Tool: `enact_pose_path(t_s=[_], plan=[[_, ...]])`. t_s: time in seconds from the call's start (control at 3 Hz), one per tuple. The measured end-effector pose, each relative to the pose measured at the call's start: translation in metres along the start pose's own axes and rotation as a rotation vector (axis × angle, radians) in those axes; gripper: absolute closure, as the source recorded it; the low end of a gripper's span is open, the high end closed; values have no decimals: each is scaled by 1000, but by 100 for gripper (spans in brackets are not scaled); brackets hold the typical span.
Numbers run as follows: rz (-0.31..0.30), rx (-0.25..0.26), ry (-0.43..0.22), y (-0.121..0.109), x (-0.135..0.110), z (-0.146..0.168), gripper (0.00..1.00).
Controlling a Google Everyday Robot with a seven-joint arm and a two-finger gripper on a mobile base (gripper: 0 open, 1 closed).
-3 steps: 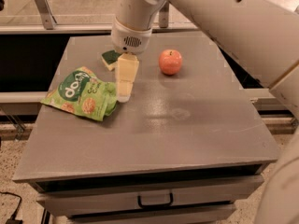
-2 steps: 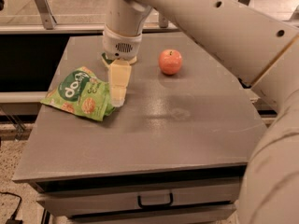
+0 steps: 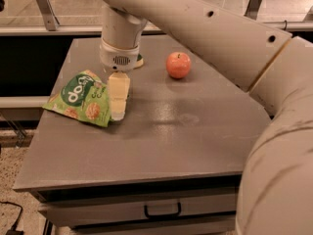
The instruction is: Pick green rice chip bag
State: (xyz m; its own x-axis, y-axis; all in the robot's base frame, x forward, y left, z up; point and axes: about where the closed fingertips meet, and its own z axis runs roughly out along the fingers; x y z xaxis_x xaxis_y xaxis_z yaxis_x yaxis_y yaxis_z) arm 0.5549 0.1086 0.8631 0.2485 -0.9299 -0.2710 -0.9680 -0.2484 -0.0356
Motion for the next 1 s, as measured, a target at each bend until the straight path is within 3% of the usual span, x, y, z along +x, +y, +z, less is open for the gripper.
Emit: enact_pose_path(t_s=[0.33,1.0], plan=[[-7,-3,13,-1,-1,11,12],[0,7,22,2,3,10,58]])
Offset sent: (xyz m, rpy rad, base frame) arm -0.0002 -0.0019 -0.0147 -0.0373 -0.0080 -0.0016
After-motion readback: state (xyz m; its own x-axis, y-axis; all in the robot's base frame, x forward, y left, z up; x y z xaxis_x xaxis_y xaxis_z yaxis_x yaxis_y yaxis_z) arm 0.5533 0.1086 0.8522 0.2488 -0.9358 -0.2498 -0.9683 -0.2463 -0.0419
